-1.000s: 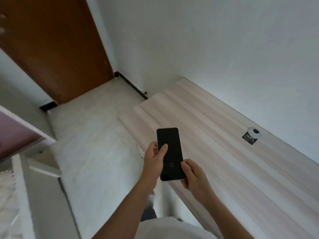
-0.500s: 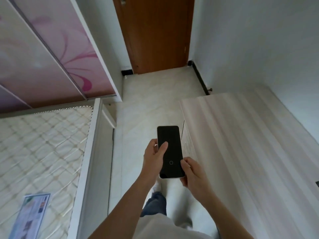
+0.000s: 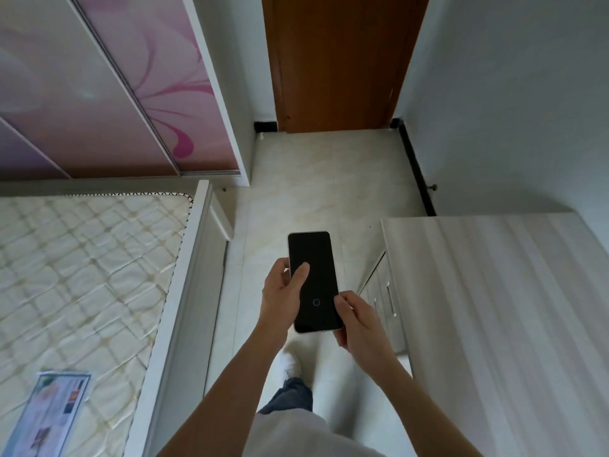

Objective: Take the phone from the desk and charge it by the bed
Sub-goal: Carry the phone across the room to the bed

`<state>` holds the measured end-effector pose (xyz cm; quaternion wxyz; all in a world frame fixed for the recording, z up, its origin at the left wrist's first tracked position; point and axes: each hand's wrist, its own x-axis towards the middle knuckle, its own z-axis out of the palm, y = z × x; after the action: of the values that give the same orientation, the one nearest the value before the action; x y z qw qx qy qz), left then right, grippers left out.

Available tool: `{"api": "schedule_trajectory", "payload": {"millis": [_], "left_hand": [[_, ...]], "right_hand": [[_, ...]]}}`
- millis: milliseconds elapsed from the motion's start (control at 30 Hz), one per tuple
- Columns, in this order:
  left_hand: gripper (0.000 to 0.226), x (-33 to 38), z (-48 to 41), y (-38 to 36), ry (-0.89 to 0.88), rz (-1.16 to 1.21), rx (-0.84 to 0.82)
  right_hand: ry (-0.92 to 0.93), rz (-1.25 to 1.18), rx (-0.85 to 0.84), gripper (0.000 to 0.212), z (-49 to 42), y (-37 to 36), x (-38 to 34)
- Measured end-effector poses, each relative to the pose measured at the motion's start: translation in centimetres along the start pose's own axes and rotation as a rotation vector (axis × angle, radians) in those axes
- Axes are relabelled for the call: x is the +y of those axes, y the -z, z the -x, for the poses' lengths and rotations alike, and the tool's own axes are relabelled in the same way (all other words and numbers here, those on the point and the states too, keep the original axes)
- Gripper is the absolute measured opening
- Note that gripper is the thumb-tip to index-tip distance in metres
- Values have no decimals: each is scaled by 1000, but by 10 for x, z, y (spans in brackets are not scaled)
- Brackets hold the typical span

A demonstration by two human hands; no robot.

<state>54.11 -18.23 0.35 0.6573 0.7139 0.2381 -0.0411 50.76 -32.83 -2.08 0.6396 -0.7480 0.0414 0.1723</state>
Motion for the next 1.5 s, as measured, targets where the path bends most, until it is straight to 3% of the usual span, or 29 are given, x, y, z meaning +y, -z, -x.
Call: {"api": "schedule_trajectory", "payload": {"millis": [433, 833, 1200, 1500], "left_hand": [[19, 48, -165, 61, 44, 62, 21], [20, 93, -294, 41, 67, 83, 94], [16, 185, -436, -3, 85, 223, 221], [20, 210, -501, 10, 120, 257, 361]], "right_hand": [[-31, 58, -79, 26, -163, -64, -63], [-56, 66, -79, 22, -307, -57, -102], [39, 113, -271, 27, -487, -6, -174], [4, 95, -420, 26, -572, -24, -194]]}}
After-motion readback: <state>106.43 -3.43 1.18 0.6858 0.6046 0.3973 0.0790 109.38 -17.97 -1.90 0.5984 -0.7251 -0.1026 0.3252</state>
